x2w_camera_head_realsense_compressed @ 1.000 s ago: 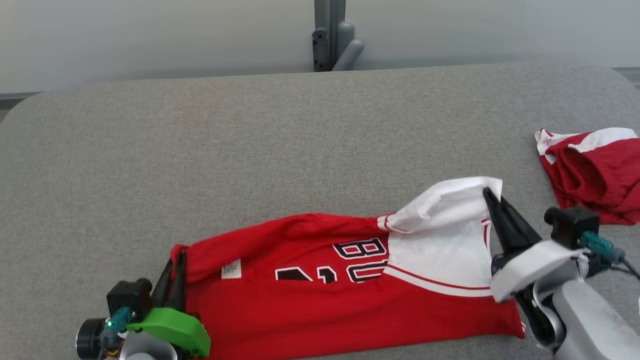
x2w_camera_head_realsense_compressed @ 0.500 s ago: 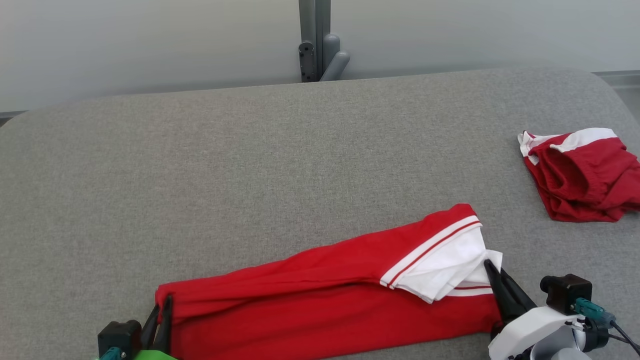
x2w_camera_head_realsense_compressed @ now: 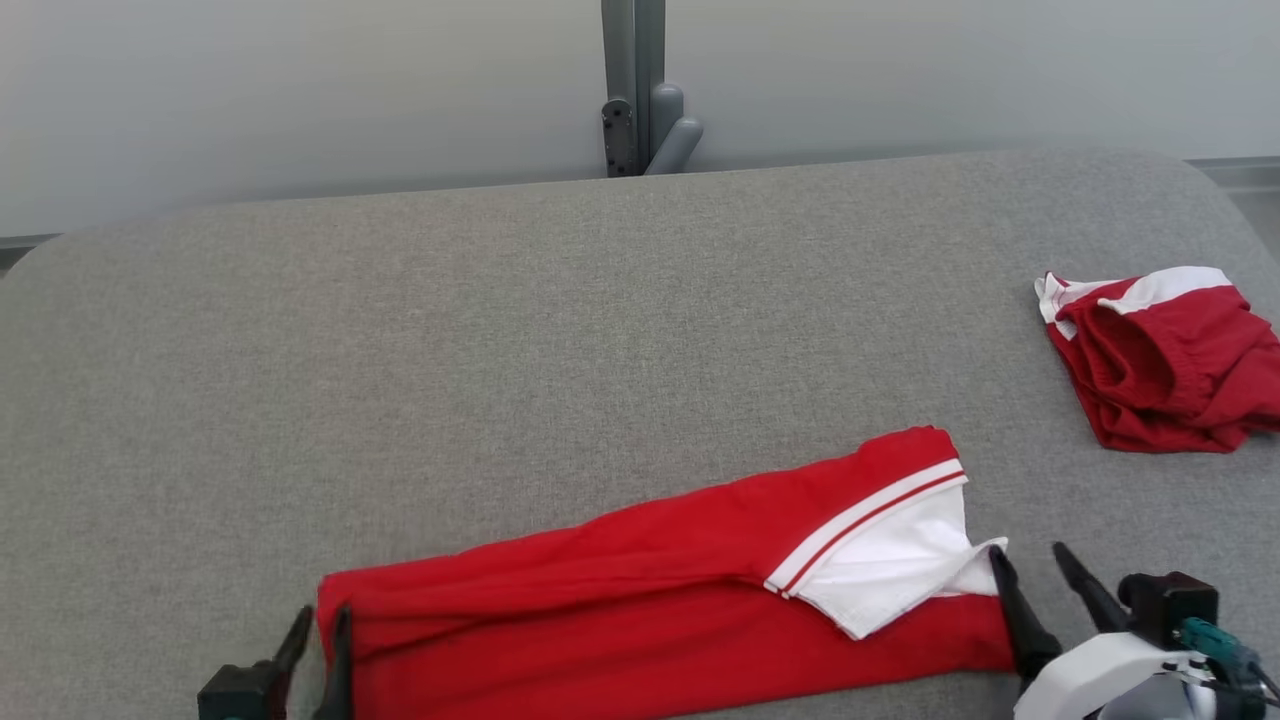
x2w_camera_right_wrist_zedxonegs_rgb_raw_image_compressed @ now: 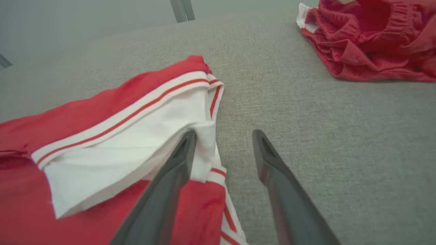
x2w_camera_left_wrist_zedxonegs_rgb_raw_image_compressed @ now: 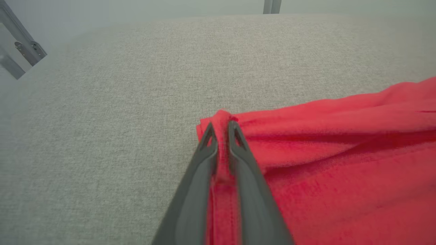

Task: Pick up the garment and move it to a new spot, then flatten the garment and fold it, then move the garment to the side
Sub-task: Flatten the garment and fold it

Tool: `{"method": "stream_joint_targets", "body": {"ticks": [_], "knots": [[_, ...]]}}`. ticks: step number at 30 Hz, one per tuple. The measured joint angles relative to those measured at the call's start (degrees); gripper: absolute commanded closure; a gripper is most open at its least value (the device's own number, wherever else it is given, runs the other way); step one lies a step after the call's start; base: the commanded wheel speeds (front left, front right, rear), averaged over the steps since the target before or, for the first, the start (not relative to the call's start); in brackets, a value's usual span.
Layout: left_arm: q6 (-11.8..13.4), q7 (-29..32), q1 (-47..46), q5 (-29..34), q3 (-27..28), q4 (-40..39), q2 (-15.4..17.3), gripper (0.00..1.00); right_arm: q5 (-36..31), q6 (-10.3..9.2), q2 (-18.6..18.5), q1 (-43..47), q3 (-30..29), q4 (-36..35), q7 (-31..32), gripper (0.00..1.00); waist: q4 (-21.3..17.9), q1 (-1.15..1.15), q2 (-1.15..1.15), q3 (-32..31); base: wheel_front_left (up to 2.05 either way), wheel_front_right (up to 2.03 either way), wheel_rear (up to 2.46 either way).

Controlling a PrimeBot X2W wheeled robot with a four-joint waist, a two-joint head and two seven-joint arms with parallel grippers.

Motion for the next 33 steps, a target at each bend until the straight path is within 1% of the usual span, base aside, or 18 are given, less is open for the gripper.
{"method": "stream_joint_targets", "body": {"ticks": [3, 5, 10, 13, 15, 19, 21, 26, 30, 31, 32, 33], "knots": [[1.4, 0.0, 1.7, 1.1, 0.9, -2.5, -0.9, 0.0, -1.2, -0.01, 0.2, 0.7, -3.6, -0.9, 0.0, 0.0, 0.5, 0.0, 0.0, -0.4, 0.0, 0.0, 0.0], [2.4, 0.0, 2.8, 1.6, 1.7, -4.4, -1.5, 0.0, -2.0, -0.01, 0.9, 1.3, -4.5, -2.2, 0.0, 0.0, 1.0, 0.0, 0.0, -0.6, 0.0, 0.0, 0.0], [3.3, 0.0, 3.9, 2.2, 2.2, -7.3, -2.0, 0.0, -3.1, -0.01, 2.4, 0.9, -5.7, -5.4, 0.0, 0.0, 2.2, 0.0, 0.0, -0.7, 0.0, 0.0, 0.0], [3.3, 0.0, 4.2, 2.2, 1.8, -7.3, -2.6, 0.0, -4.0, -0.01, 3.1, 0.2, -5.7, -5.2, 0.0, 0.0, 3.5, 0.0, 0.0, -0.5, 0.0, 0.0, 0.0], [3.2, 0.0, 4.2, 2.2, 1.4, -7.2, -2.7, 0.0, -5.3, -0.01, 3.1, -0.3, -5.6, -2.7, 0.0, 0.0, 4.4, 0.0, 0.0, -0.4, 0.0, 0.0, 0.0], [3.1, 0.0, 4.2, 2.3, 0.9, -6.7, -2.9, 0.0, -7.2, -0.01, 3.1, -1.5, -6.4, 5.8, 1.1, 0.0, 6.3, 0.0, 0.0, -0.1, 0.0, 0.0, 0.0], [2.9, 0.0, 4.2, 2.3, 0.9, -6.4, -2.9, 0.0, -7.4, -0.01, 3.5, -3.0, -6.7, 8.9, 1.8, 0.0, 7.0, 0.0, 0.0, 0.1, 0.0, 0.0, 0.0], [2.6, 0.0, 4.2, 2.3, 1.4, -6.2, -3.0, 0.0, -6.1, -0.02, 4.7, -5.9, -4.9, 13.0, 1.5, 0.0, 8.1, 0.0, 0.0, 0.8, 0.0, 0.0, 0.0], [2.6, 0.0, 4.1, 2.4, 1.4, -6.0, -3.0, 0.0, -4.8, -0.02, 4.5, -7.4, -3.6, 16.0, 1.4, 0.0, 8.4, 0.0, 0.0, 1.2, 0.0, 0.0, 0.0], [2.5, 0.0, 4.1, 2.4, 1.4, -5.9, -3.0, 0.0, -4.3, -0.02, 4.5, -7.8, -3.5, 16.9, 1.7, 0.11, 8.4, 0.0, 0.0, 1.2, 0.0, 0.0, 0.0], [2.5, 0.0, 4.1, 2.4, 1.3, -5.9, -3.0, 0.0, -3.4, 0.0, 4.6, -8.2, -3.4, 17.6, 1.9, 0.3, 8.4, 0.0, 0.0, 1.2, 0.0, 0.0, 0.0], [2.4, 0.0, 4.1, 2.4, 1.2, -5.8, -3.0, 0.0, -2.6, 0.03, 4.7, -8.4, -3.4, 18.3, 1.9, 0.63, 8.3, 0.0, 0.0, 1.2, 0.0, 0.0, 0.0]]}}
